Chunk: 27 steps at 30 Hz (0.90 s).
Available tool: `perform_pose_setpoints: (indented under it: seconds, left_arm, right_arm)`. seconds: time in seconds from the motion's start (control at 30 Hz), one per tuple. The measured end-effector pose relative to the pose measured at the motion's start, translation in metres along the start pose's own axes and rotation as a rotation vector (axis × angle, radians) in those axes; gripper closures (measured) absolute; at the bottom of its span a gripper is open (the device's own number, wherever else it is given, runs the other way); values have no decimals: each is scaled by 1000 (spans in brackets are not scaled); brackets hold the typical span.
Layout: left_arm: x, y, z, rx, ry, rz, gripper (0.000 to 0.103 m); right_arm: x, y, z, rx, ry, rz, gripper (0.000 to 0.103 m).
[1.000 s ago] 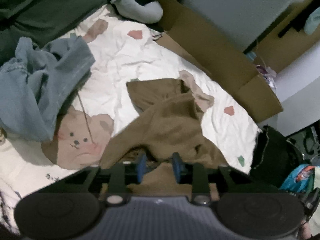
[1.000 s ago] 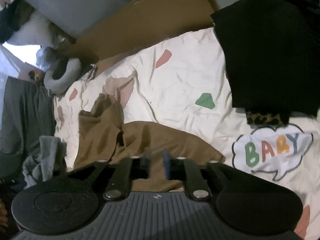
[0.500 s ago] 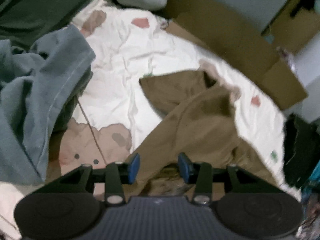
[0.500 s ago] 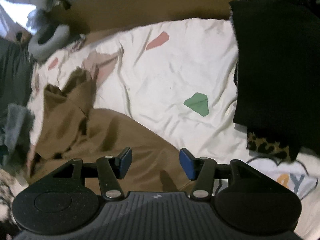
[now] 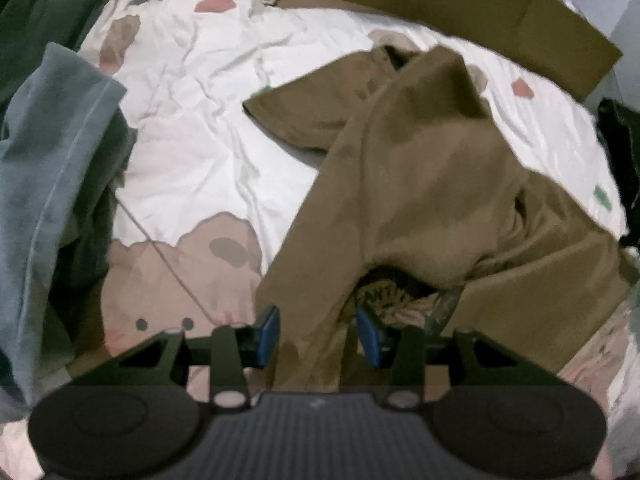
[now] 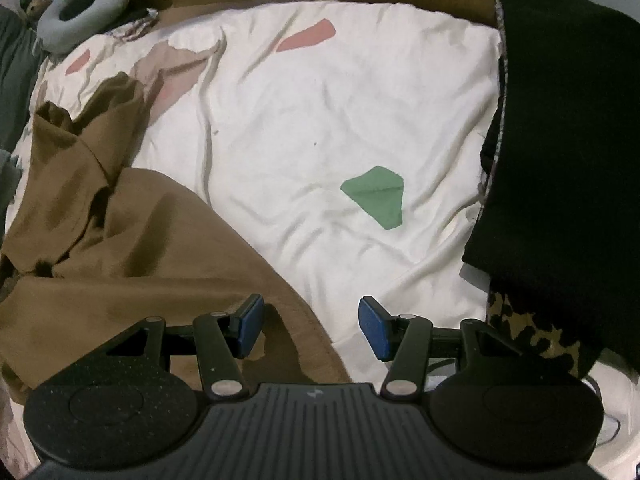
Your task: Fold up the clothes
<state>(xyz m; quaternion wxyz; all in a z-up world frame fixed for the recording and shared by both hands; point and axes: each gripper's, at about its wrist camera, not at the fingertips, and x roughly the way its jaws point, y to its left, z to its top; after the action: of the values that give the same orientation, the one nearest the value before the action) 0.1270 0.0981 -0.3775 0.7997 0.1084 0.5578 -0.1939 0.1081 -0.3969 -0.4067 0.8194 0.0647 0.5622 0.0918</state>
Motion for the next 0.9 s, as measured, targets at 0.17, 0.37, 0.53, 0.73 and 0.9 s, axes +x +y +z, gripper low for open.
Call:
perform_pose_setpoints:
  seconds: [0.17,0.37,0.53,0.73,0.9]
  left_arm:
    - [15,-1,-11,-10,28,37,58]
    - [29,4,-20,-31,65,65,73]
    - [25,11,-17,-47,61,72,91]
    - [19,16,-13,-18,53,88,97]
    - [17,24,-11,-42,51,100,98]
  right_arm:
    - [14,-1,3,-49,26,11,61]
    - [26,12,8,-115,54,61,72]
    - [44,20,13,-158,116,64,71]
    - [49,21,21,-173,129,57,69]
    - [53,21,24,-186,152,54,68]
